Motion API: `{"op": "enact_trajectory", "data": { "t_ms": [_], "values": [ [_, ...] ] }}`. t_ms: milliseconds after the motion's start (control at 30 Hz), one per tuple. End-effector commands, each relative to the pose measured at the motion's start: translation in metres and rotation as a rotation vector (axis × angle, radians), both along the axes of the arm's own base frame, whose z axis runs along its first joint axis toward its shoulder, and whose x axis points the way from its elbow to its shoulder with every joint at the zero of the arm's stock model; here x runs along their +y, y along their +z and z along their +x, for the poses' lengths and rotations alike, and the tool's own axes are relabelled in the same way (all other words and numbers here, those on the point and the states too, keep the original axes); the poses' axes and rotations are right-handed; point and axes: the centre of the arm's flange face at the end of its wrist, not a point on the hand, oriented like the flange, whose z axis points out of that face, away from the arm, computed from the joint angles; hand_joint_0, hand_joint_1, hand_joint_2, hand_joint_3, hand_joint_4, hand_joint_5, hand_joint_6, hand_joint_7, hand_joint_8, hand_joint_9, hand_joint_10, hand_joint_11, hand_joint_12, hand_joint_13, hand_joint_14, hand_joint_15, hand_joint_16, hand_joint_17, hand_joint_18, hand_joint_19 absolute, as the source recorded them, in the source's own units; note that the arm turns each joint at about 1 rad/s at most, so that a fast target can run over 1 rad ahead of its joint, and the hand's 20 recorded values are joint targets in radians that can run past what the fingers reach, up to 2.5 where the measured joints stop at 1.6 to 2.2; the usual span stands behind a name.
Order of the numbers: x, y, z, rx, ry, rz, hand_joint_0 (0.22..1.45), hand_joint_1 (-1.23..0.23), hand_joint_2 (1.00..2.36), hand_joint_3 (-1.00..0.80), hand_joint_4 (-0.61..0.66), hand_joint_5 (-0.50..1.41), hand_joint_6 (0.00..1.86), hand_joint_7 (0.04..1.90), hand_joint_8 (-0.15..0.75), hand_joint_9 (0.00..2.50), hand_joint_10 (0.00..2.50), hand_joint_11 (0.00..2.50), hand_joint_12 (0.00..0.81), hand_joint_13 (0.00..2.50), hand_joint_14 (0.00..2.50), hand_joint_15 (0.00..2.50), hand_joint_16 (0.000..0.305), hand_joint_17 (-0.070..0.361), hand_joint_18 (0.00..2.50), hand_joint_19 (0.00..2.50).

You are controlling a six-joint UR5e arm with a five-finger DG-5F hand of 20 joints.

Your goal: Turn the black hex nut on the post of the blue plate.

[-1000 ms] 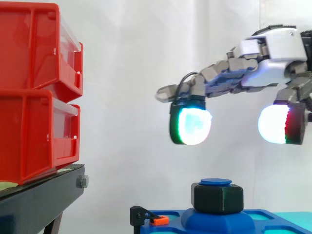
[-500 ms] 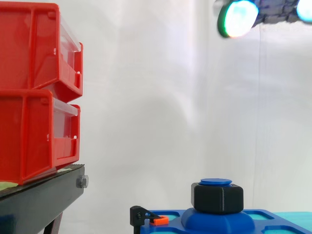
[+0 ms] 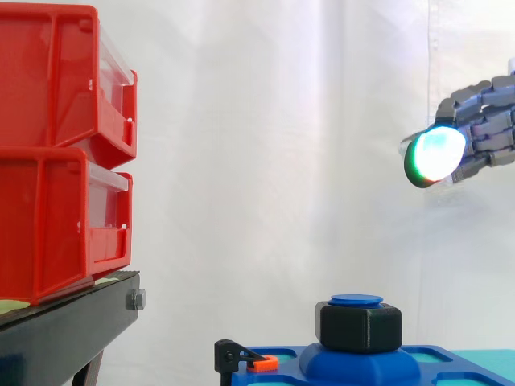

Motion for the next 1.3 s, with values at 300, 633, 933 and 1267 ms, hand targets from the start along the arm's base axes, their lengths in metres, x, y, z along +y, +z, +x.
{"op": "enact_trajectory", "data": {
  "t_ms": [300,633,933,1267],
  "values": [
    [0.0047,-0.0050,-0.0042,0.013,-0.009,0.305,0.43,-0.51,1.00,-0.50,0.19,-0.27,0.50,0.82,0.246,0.02,0.00,0.00,0.371,0.00,0.00,0.00,0.054,0.121,0.00,0.38],
    [0.0052,-0.0064,-0.0058,0.021,-0.009,0.366,0.44,-0.49,1.00,-0.50,0.20,-0.27,0.50,0.82,0.245,0.05,0.00,0.00,0.364,0.00,0.00,0.00,0.053,0.118,0.00,0.38],
    [0.0049,-0.0064,-0.0058,0.021,-0.012,0.365,0.45,-0.48,1.00,-0.50,0.20,-0.26,0.50,0.82,0.237,0.05,0.00,0.00,0.357,0.00,0.00,0.00,0.052,0.116,0.00,0.36],
    [0.0050,-0.0072,-0.0053,0.021,-0.010,0.363,0.45,-0.49,1.00,-0.50,0.20,-0.25,0.50,0.80,0.235,0.21,0.00,0.00,0.346,0.04,0.00,0.00,0.054,0.121,0.01,0.31]
  ]
}}
